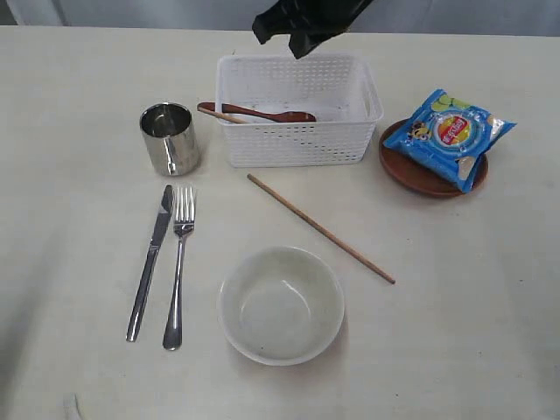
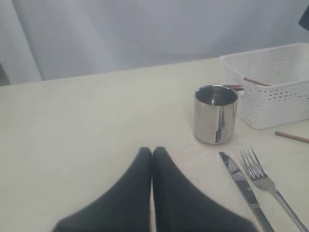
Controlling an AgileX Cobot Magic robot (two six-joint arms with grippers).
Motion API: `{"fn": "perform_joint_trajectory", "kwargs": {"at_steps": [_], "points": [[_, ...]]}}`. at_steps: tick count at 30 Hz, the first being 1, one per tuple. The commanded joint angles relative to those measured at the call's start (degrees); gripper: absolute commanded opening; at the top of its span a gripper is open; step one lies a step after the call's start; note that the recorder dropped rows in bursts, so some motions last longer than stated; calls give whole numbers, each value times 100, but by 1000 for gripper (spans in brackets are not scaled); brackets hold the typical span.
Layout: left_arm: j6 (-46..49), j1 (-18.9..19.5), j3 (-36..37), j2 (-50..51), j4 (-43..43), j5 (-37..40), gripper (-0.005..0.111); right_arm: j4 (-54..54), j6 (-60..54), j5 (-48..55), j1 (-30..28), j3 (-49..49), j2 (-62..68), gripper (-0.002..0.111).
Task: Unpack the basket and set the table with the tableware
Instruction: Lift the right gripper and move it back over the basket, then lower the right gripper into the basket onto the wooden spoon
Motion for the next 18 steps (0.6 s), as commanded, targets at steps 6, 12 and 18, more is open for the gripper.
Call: {"fn": "perform_joint_trajectory", "kwargs": {"at_steps": [6,12,18], "points": [[-20,1,10,-15,24,-45,0,-9,-448,138,-6,-435,423,0],[-20,1,10,-15,24,-45,0,2,-765,-36,-6,-435,507,11],[-20,1,10,-15,24,-45,0,42,-673,-177,4,-435,592,50]]}}
